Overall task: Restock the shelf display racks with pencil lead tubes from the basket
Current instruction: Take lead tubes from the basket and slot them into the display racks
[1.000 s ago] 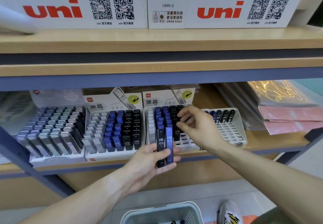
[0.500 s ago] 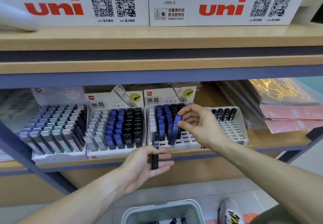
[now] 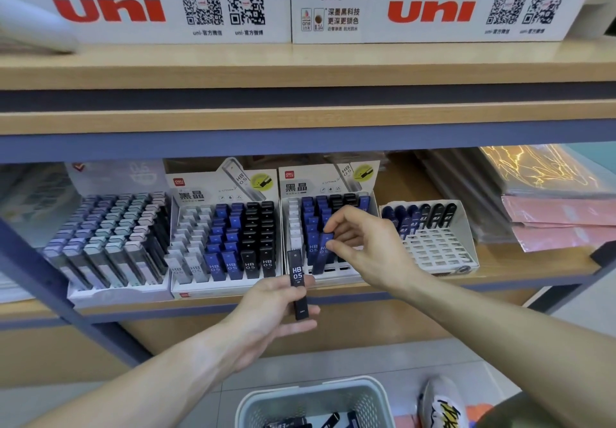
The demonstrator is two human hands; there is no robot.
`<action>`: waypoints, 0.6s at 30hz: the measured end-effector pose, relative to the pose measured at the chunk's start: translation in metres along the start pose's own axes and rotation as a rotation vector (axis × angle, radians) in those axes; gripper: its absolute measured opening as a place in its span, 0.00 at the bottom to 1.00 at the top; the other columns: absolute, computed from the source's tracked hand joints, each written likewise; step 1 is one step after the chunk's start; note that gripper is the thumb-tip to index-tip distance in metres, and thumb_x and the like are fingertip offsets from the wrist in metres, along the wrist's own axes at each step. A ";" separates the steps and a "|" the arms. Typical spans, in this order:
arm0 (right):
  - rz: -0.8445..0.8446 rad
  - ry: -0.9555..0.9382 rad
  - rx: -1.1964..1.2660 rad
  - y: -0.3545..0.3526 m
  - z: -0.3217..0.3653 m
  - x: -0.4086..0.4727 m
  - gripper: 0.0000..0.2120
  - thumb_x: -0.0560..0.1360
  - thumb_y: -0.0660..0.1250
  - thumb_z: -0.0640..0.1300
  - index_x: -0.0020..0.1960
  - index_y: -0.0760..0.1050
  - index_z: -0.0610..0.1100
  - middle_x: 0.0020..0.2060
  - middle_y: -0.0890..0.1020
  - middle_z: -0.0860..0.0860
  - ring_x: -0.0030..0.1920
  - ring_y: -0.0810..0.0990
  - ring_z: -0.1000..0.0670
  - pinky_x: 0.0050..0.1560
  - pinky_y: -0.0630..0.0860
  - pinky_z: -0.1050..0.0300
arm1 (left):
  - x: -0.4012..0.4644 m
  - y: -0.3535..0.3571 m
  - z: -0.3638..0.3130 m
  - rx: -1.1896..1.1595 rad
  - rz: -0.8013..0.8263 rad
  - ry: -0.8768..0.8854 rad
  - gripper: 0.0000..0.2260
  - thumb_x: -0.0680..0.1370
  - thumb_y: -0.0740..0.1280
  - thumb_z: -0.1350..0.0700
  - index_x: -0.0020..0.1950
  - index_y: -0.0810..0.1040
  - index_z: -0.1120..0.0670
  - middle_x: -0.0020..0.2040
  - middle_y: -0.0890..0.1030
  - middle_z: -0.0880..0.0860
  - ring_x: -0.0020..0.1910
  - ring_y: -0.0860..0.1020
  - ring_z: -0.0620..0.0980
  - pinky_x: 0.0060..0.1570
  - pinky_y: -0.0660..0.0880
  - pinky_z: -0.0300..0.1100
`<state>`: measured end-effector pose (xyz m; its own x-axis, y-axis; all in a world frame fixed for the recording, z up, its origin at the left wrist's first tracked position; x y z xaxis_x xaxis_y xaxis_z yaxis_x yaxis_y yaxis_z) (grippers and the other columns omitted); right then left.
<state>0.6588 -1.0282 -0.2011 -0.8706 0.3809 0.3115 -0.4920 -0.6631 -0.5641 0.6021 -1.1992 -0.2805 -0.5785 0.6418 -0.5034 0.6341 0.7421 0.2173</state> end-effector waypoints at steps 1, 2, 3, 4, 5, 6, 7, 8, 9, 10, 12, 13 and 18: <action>-0.004 -0.003 -0.002 0.002 0.001 0.000 0.10 0.75 0.75 0.37 0.51 0.79 0.49 0.42 0.83 0.55 0.43 0.83 0.56 0.48 0.81 0.61 | 0.001 -0.001 -0.001 0.050 0.001 0.016 0.09 0.83 0.64 0.63 0.60 0.82 0.60 0.62 0.83 0.52 0.55 0.84 0.60 0.50 0.83 0.52; -0.010 -0.008 -0.008 0.003 0.001 0.001 0.10 0.75 0.75 0.37 0.51 0.79 0.49 0.42 0.83 0.55 0.43 0.83 0.56 0.48 0.81 0.61 | 0.001 -0.002 -0.002 0.101 -0.005 0.033 0.09 0.83 0.65 0.63 0.60 0.82 0.59 0.62 0.83 0.53 0.54 0.85 0.58 0.50 0.83 0.50; -0.014 -0.014 -0.014 0.003 0.002 0.002 0.10 0.75 0.74 0.37 0.51 0.79 0.49 0.42 0.83 0.55 0.43 0.83 0.56 0.48 0.81 0.61 | 0.001 -0.004 -0.003 0.144 -0.019 0.050 0.09 0.83 0.66 0.62 0.61 0.82 0.58 0.62 0.82 0.55 0.53 0.86 0.56 0.49 0.83 0.47; -0.016 -0.020 -0.020 0.004 0.003 0.003 0.10 0.75 0.74 0.37 0.51 0.79 0.49 0.41 0.83 0.55 0.43 0.83 0.56 0.48 0.81 0.61 | 0.001 -0.006 -0.005 0.174 -0.035 0.067 0.10 0.82 0.67 0.62 0.62 0.81 0.59 0.62 0.82 0.56 0.52 0.86 0.55 0.48 0.83 0.46; -0.013 -0.027 -0.023 0.005 0.004 0.003 0.10 0.75 0.74 0.37 0.51 0.79 0.49 0.42 0.83 0.55 0.43 0.83 0.56 0.47 0.81 0.62 | 0.002 -0.008 -0.006 0.193 -0.053 0.080 0.11 0.82 0.68 0.61 0.64 0.80 0.59 0.62 0.82 0.58 0.51 0.86 0.54 0.46 0.83 0.44; -0.005 -0.031 -0.026 0.005 0.005 0.004 0.10 0.75 0.74 0.37 0.51 0.79 0.49 0.42 0.83 0.55 0.43 0.83 0.56 0.47 0.81 0.62 | 0.001 -0.009 -0.007 0.202 -0.069 0.089 0.12 0.81 0.69 0.61 0.65 0.79 0.59 0.61 0.82 0.59 0.50 0.86 0.53 0.46 0.84 0.44; 0.006 -0.034 -0.030 0.006 0.007 0.004 0.10 0.75 0.75 0.37 0.51 0.79 0.49 0.41 0.83 0.55 0.43 0.83 0.56 0.47 0.81 0.63 | 0.001 -0.010 -0.008 0.206 -0.078 0.097 0.12 0.81 0.69 0.61 0.64 0.79 0.59 0.60 0.82 0.60 0.49 0.87 0.53 0.46 0.84 0.44; 0.017 -0.039 -0.036 0.007 0.008 0.005 0.10 0.75 0.75 0.37 0.50 0.79 0.49 0.41 0.83 0.56 0.43 0.83 0.57 0.47 0.81 0.63 | 0.000 -0.010 -0.010 0.204 -0.083 0.104 0.11 0.80 0.70 0.62 0.63 0.80 0.59 0.60 0.82 0.61 0.49 0.87 0.53 0.46 0.84 0.45; 0.027 -0.044 -0.046 0.008 0.010 0.005 0.09 0.75 0.75 0.37 0.50 0.79 0.49 0.41 0.83 0.56 0.43 0.83 0.57 0.47 0.80 0.64 | -0.001 -0.011 -0.011 0.193 -0.089 0.108 0.10 0.80 0.70 0.62 0.62 0.79 0.58 0.59 0.82 0.61 0.49 0.87 0.54 0.46 0.84 0.45; 0.036 -0.048 -0.055 0.008 0.011 0.005 0.09 0.75 0.75 0.37 0.50 0.80 0.49 0.41 0.83 0.56 0.43 0.83 0.58 0.47 0.80 0.65 | -0.002 -0.011 -0.012 0.174 -0.096 0.111 0.11 0.80 0.70 0.63 0.62 0.78 0.58 0.58 0.81 0.61 0.48 0.87 0.54 0.47 0.84 0.46; 0.051 -0.048 -0.070 0.010 0.011 0.005 0.09 0.75 0.75 0.38 0.50 0.80 0.48 0.41 0.83 0.56 0.43 0.83 0.58 0.47 0.80 0.65 | -0.003 -0.011 -0.013 0.152 -0.104 0.115 0.13 0.79 0.70 0.65 0.64 0.76 0.59 0.58 0.81 0.61 0.48 0.87 0.54 0.47 0.84 0.47; 0.058 -0.047 -0.079 0.011 0.010 0.004 0.09 0.75 0.75 0.38 0.50 0.80 0.48 0.41 0.83 0.56 0.43 0.83 0.58 0.47 0.80 0.65 | -0.003 -0.011 -0.013 0.155 -0.103 0.118 0.14 0.79 0.70 0.65 0.64 0.76 0.59 0.58 0.81 0.61 0.48 0.87 0.54 0.48 0.84 0.47; 0.073 -0.069 -0.216 0.016 0.007 0.003 0.08 0.75 0.74 0.39 0.52 0.83 0.49 0.44 0.82 0.58 0.44 0.82 0.59 0.48 0.80 0.63 | -0.002 -0.008 -0.013 0.148 -0.073 0.144 0.15 0.79 0.69 0.68 0.64 0.76 0.60 0.56 0.81 0.61 0.49 0.87 0.55 0.51 0.84 0.48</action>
<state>0.6477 -1.0422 -0.2040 -0.9061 0.2869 0.3109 -0.4206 -0.5315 -0.7353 0.5914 -1.2042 -0.2703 -0.6867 0.6160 -0.3860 0.6497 0.7583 0.0543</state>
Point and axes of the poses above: each hand's wrist, its own x-axis towards the middle knuckle, its own y-axis out of the palm, z = x × y, the point moved 7 cm from there along x, towards the middle knuckle
